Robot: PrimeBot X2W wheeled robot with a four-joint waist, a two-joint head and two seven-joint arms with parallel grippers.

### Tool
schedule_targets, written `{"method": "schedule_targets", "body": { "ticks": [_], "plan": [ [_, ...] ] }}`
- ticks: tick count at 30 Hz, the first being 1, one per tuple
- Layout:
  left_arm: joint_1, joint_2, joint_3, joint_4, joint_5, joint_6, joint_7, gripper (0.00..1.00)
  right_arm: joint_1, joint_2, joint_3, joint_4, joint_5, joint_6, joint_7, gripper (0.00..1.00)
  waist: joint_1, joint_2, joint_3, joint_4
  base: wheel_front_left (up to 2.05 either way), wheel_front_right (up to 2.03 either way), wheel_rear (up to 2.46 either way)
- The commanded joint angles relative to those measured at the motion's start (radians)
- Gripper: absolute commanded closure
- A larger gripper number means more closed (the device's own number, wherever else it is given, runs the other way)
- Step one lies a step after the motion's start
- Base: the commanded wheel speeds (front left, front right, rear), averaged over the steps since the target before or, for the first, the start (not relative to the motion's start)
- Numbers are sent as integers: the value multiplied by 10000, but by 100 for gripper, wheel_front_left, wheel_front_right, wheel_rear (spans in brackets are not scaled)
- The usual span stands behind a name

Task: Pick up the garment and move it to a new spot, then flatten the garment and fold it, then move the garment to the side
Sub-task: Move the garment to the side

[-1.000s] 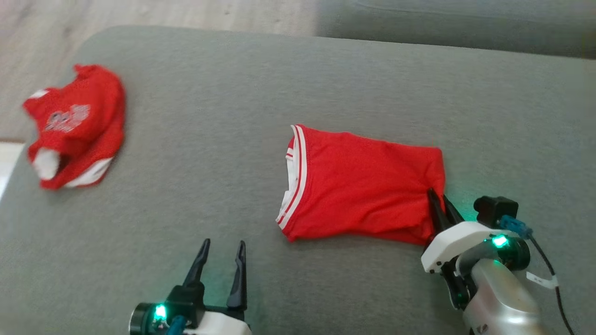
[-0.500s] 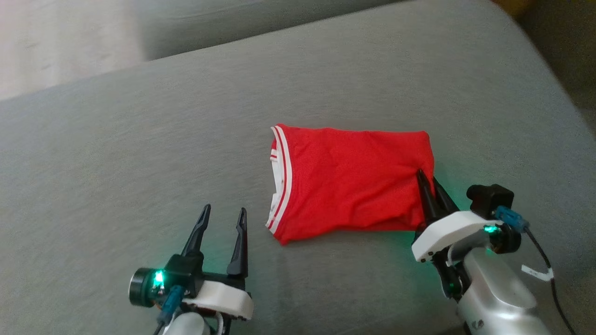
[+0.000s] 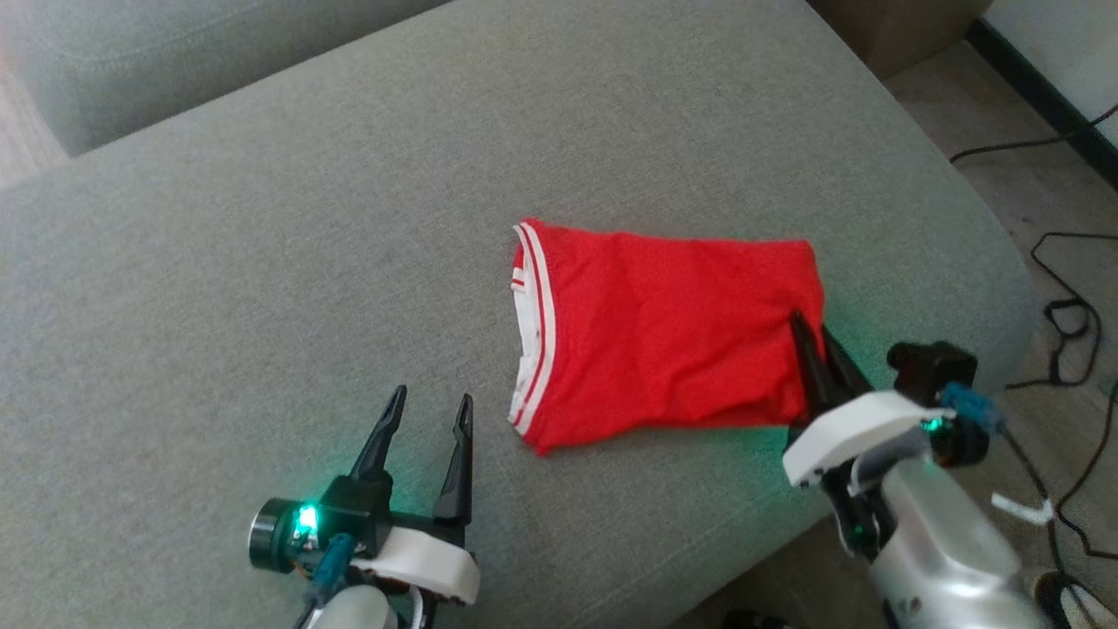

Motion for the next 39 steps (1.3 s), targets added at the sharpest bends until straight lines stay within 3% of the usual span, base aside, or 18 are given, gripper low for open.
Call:
{"method": "schedule_targets", "body": {
  "ticks": [1, 6, 11, 18, 19, 20, 24, 27, 34, 39],
  "plan": [
    [-297, -1, 345, -215, 77, -6, -95, 0, -560, -115, 194, -328, -55, 17, -142, 100, -1, 0, 87, 46, 0, 0, 0],
    [-355, -1, 379, -151, 223, -61, -95, 0, -1872, -518, 143, 8, -226, 17, 63, 100, -1, 0, 412, 360, 0, 0, 0],
    [-638, -1, 262, -51, 399, -93, -95, 0, -3933, -1733, -549, 1301, -1105, 17, 300, 100, -1, 0, 976, 1052, 0, 0, 0],
    [-892, -1, 18, -53, 325, -15, -95, 0, -5339, -3358, -2193, 3296, -2577, 17, 278, 100, -1, 0, 1309, 1917, 0, 0, 0],
    [-904, -1, -1, -43, 322, -7, -95, 0, -5458, -3467, -2495, 3475, -2747, 17, 220, 55, -1, 0, 1337, 1980, 0, 0, 0],
    [-918, -1, -1, -35, 313, 12, -95, 0, -5546, -3535, -2736, 3602, -2950, 17, 156, 0, -1, 0, 1356, 2032, 0, 0, 0],
    [-967, -1, 72, -51, 291, 98, -95, 0, -5708, -3249, -3500, 3641, -3387, 17, -71, 0, -1, 0, 1351, 2151, 0, 0, 0],
    [-949, -1, 192, -88, 297, 174, -95, 0, -5581, -2653, -3623, 2886, -3423, 17, -132, 0, -1, 0, 1242, 2225, 0, 0, 0],
    [-765, -1, 722, -83, 257, 370, -95, 0, -3765, -1209, -2894, 92, -2532, 17, -140, 0, -1, 0, 755, 2600, 0, 0, 0],
    [-573, -1, 1015, -177, 178, 472, -95, 0, -2366, -599, -2510, -907, -2106, 17, -141, 0, -1, 0, 381, 2984, 0, 0, 0]
  ]
}}
